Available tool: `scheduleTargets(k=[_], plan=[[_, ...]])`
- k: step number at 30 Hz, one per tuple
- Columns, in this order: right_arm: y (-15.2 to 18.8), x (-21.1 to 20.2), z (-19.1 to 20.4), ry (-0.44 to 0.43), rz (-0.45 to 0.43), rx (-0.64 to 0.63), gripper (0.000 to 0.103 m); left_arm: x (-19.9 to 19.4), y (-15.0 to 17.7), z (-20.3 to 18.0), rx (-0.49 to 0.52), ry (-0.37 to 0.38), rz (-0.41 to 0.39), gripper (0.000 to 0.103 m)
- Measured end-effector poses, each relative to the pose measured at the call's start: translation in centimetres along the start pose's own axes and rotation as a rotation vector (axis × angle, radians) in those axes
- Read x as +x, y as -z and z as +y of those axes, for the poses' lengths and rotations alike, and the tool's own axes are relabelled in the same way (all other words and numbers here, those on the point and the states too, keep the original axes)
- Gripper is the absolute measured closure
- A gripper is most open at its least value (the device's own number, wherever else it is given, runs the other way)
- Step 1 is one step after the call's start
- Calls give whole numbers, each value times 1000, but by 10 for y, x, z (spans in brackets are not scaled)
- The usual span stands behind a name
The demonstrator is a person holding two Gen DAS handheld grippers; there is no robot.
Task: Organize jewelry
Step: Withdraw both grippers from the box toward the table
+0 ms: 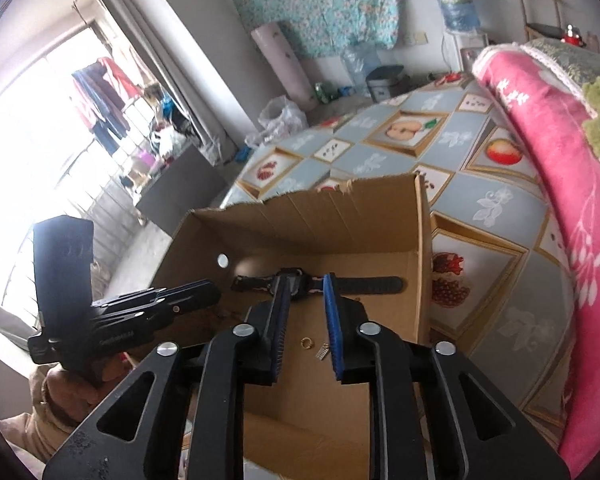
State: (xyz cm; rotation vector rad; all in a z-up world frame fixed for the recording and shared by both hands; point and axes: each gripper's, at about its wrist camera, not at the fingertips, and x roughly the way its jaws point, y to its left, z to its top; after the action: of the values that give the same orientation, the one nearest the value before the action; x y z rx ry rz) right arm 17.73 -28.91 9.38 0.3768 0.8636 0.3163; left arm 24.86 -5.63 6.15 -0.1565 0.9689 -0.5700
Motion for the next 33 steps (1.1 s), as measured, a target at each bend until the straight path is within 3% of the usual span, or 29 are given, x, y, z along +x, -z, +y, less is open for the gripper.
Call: scheduleTargets(k=[3, 11, 16, 23, 28, 33], plan=[[12, -16, 6, -24, -54, 17, 67, -20, 11, -3, 34, -11, -57, 79], [47, -35, 31, -35, -119, 18, 55, -75, 54, -5, 88, -75, -163, 47], [63, -42, 53, -47, -120, -33, 51, -111, 87, -6, 128, -132, -227, 33], [92, -46, 89, -44, -114, -175, 35, -126, 134, 0, 163, -212, -196, 23], [117, -39, 97, -39, -61, -194, 33, -115, 158, 8, 137, -250, -137, 22], [145, -27, 95, 2, 11, -192, 33, -93, 177, 7, 175, -283, -82, 22]])
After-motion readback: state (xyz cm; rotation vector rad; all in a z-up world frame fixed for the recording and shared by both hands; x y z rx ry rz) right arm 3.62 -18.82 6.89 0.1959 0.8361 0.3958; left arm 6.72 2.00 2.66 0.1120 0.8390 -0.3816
